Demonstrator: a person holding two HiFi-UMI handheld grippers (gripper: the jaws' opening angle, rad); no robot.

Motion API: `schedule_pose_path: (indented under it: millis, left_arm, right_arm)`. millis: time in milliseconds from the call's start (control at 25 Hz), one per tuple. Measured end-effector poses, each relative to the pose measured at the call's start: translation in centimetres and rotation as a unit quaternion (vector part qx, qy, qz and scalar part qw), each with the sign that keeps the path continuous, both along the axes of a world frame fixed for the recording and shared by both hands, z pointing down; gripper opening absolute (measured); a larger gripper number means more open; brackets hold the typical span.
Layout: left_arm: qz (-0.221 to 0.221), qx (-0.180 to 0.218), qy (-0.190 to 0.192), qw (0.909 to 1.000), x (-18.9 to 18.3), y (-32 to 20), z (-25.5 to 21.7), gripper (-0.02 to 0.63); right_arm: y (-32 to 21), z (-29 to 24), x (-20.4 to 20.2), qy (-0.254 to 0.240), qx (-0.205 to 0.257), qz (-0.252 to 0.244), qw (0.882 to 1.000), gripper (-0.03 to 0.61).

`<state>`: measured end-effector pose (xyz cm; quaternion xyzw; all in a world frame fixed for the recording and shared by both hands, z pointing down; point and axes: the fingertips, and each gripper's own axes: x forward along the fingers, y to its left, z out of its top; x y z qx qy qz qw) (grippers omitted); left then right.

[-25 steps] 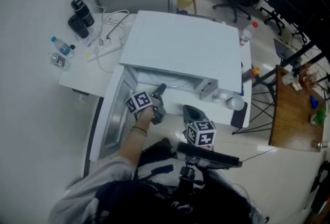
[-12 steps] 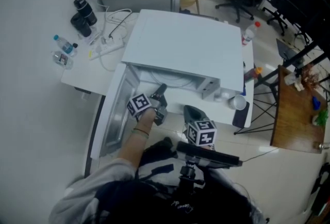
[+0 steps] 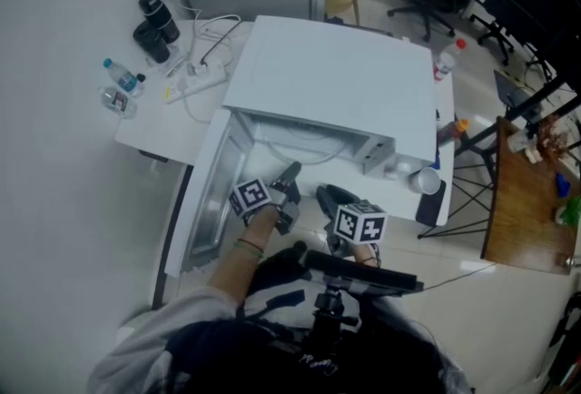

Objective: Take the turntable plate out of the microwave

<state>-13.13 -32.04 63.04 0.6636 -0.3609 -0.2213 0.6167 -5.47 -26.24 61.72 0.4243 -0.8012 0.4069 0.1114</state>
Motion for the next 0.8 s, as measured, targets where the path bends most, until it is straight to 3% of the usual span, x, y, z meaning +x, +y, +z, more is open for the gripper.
schedule_pose_path:
  millis: [320, 640, 800]
  left_arm:
    - [0.021, 0.001, -0.001, 0.9998, 0.4, 1.9, -0.1, 0.018]
    - [0.028, 0.021, -0.007, 0.9994, 0.3, 3.3, 0.0, 0.018]
    - [0.028, 0.012, 0.001, 0.9995, 0.1, 3.7, -0.1, 0.020]
  right_arm:
    - [-4.7, 0.5, -0.8, -0.100, -0.045, 0.062, 0.992, 0.170]
    - [-6.3, 2.0, -1.6, -0.097, -0.056, 0.067, 0.991, 0.169]
    - [-6.4, 1.8, -1.6, -0.149, -0.076, 0.094, 0.981, 0.135]
